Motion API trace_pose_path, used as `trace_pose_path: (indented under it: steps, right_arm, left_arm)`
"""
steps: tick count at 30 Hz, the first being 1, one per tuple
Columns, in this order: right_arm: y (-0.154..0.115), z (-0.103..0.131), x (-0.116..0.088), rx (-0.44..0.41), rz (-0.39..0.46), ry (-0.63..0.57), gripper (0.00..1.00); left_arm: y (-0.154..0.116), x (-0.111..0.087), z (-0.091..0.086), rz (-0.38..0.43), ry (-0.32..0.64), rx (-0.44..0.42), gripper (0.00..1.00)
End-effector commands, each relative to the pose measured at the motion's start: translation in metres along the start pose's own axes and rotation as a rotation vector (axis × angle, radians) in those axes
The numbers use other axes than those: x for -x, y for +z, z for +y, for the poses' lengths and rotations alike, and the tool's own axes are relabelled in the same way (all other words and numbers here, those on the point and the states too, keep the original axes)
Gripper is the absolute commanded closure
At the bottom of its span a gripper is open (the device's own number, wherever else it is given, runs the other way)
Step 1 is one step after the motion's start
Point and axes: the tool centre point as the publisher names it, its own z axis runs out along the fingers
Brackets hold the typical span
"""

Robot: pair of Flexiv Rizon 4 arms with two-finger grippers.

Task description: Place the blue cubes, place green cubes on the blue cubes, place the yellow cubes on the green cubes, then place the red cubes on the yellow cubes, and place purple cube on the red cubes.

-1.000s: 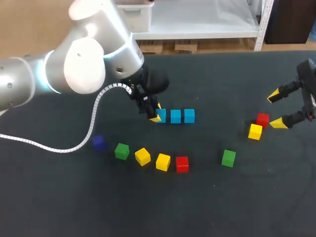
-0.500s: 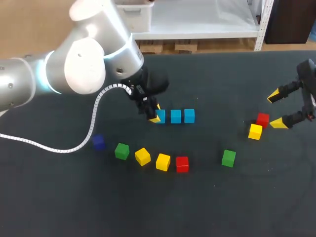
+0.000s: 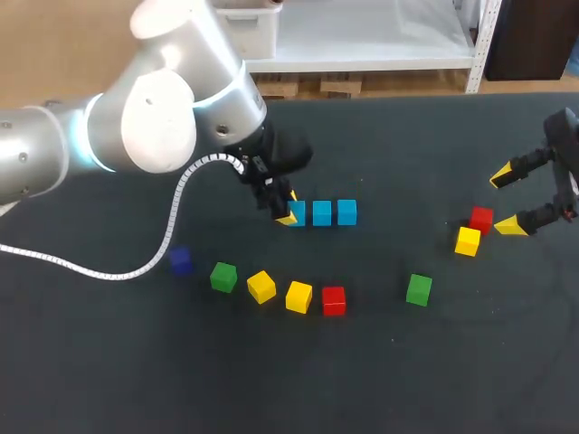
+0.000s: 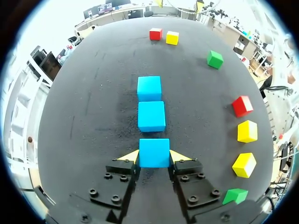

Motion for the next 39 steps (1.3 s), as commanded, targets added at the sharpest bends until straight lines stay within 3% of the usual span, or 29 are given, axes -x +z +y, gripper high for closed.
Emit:
trace_pose_path:
  steps: [1,8,13,15,22,23,25,26,27,33,39]
  right_arm:
    - [0.001,-0.001,0.000,0.000,-0.003,-0.001,0.00]
    - [0.001,-0.001,0.000,0.000,-0.003,-0.001,0.00]
    - [0.001,-0.001,0.000,0.000,-0.003,-0.001,0.00]
    - [0.001,-0.001,0.000,0.000,-0.003,-0.001,0.00]
    - [0.001,-0.001,0.000,0.000,-0.003,-0.001,0.00]
    - [0.001,-0.001,0.000,0.000,-0.003,-0.001,0.00]
    - [0.001,-0.001,0.000,0.000,-0.003,-0.001,0.00]
    - [0.001,-0.001,0.000,0.000,-0.003,-0.001,0.00]
    - [0.001,-0.001,0.000,0.000,-0.003,-0.001,0.00]
    - [0.001,-0.001,0.000,0.000,-0.003,-0.001,0.00]
    - [0.001,-0.001,0.000,0.000,-0.003,-0.001,0.00]
  left_arm:
    - [0.000,0.001,0.003,0.005,0.000,-0.004,1.00]
    - [0.000,-0.001,0.002,0.011,-0.005,-0.004,1.00]
    - [0.001,-0.001,0.003,0.016,-0.007,-0.001,0.82]
    - [0.001,0.000,0.003,0.017,-0.006,-0.001,0.67]
    - [0.001,0.000,0.003,0.021,-0.007,-0.002,0.54]
    - [0.001,0.000,0.003,0.021,-0.007,-0.002,0.47]
    - [0.001,0.000,0.003,0.023,-0.008,-0.003,0.14]
    - [0.001,0.000,0.003,0.023,-0.009,-0.003,0.04]
    - [0.001,0.000,0.003,0.024,-0.009,-0.003,0.00]
    - [-0.003,-0.003,0.001,0.014,-0.027,0.001,0.00]
    - [-0.028,-0.009,0.001,-0.023,-0.062,0.024,0.00]
